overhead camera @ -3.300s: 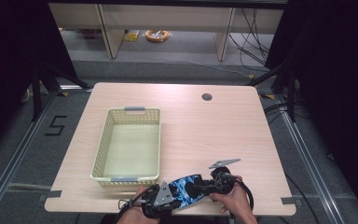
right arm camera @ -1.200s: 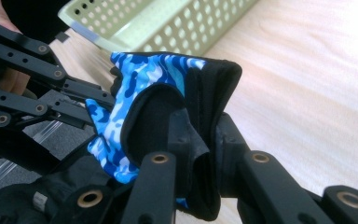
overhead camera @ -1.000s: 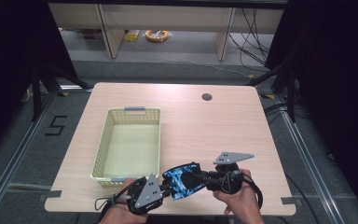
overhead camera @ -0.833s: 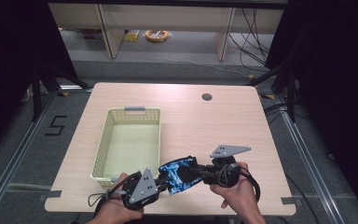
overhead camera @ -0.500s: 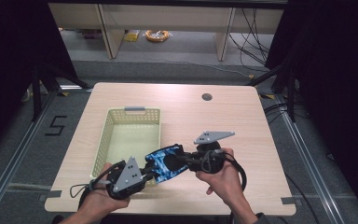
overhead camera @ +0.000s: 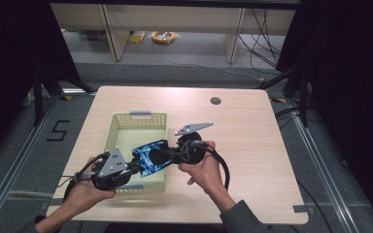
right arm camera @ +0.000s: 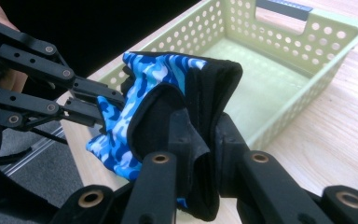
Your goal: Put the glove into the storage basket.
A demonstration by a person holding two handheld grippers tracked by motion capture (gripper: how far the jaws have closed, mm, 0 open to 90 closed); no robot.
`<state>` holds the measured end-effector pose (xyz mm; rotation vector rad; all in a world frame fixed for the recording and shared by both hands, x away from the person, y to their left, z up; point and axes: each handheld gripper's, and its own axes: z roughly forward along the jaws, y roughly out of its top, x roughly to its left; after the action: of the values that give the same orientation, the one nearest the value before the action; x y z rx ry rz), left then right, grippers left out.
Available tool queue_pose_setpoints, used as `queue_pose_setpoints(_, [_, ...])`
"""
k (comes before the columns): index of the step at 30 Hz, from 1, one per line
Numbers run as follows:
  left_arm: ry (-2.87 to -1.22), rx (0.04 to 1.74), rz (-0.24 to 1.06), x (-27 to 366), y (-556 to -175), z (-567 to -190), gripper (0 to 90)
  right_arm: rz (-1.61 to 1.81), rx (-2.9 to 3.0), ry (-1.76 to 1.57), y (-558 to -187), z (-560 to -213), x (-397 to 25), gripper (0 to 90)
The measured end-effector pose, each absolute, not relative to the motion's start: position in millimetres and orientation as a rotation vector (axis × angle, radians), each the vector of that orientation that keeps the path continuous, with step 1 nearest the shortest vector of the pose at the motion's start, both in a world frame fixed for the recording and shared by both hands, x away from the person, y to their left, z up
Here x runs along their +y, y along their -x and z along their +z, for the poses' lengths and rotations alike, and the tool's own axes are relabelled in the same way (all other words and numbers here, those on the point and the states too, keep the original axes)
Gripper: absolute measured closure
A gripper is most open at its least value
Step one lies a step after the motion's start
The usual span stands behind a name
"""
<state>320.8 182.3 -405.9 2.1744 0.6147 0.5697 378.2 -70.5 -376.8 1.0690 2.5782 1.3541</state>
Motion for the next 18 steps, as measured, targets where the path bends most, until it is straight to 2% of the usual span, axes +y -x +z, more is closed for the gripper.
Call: queue_pose_setpoints(18, [-2.292,0.713,0.463,215.9,-351.1,-436.2,82.0,1.307,2.628,-1.194,-403.5,-420.3,-24.1,81.0])
